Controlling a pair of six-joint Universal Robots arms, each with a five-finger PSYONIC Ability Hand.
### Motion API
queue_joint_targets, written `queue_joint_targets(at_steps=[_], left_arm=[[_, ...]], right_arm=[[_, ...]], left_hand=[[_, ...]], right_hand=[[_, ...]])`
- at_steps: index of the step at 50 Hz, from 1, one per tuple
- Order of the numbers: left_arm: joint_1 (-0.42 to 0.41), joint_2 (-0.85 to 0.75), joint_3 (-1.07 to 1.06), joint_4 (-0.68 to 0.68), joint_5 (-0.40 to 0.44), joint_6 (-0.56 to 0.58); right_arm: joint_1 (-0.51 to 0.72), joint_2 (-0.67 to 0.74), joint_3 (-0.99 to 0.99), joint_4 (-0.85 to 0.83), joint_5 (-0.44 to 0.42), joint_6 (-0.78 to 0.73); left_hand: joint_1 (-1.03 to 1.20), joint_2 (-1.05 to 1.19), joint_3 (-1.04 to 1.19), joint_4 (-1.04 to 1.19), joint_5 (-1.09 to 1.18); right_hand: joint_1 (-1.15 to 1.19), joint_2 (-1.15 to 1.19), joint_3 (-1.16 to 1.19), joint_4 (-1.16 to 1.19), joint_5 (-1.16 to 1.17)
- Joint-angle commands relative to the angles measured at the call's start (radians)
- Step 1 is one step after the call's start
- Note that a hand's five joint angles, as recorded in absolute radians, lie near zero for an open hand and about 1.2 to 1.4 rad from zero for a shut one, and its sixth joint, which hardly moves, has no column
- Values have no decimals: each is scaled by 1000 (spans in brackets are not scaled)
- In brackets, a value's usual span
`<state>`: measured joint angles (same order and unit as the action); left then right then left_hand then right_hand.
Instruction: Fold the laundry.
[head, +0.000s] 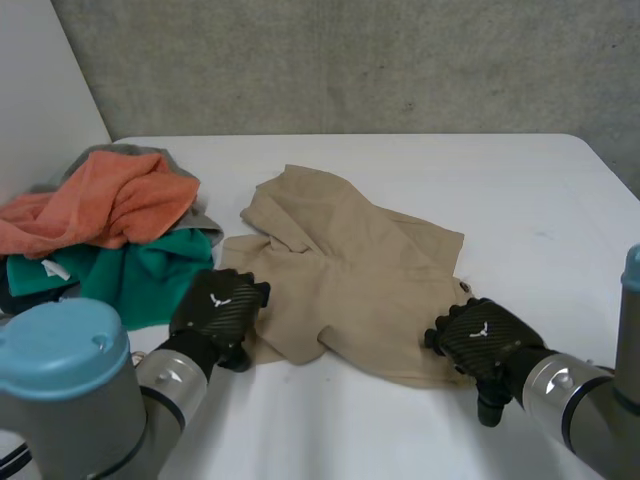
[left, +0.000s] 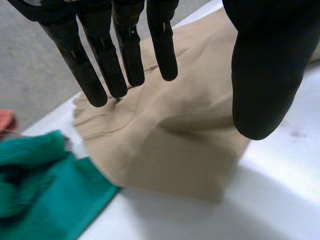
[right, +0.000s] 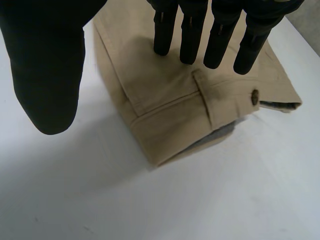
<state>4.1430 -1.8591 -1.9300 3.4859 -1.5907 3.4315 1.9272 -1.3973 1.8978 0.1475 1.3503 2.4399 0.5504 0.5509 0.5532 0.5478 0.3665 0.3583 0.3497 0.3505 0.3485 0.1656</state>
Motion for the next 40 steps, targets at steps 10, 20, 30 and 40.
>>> queue_joint_targets(at_steps=[10, 20, 30, 40], left_arm=[[34, -213, 180, -25, 80, -15], [25, -183, 227, -25, 80, -3], [29, 76, 269, -39, 81, -6], [28, 322, 428, -272, 80, -9]], right_arm=[[-14, 115, 49, -285, -23, 37], [-14, 166, 41, -428, 0, 36], [-25, 3, -69, -329, 13, 30], [-31, -198, -444, 90, -8, 70]], left_hand=[[252, 252, 250, 255, 262], [846, 845, 843, 848, 855], [846, 845, 843, 848, 855], [846, 845, 843, 848, 855]], right_hand=[[105, 114, 113, 115, 123], [1038, 1047, 1046, 1048, 1056], [1038, 1047, 1046, 1048, 1056], [1038, 1047, 1046, 1048, 1056]])
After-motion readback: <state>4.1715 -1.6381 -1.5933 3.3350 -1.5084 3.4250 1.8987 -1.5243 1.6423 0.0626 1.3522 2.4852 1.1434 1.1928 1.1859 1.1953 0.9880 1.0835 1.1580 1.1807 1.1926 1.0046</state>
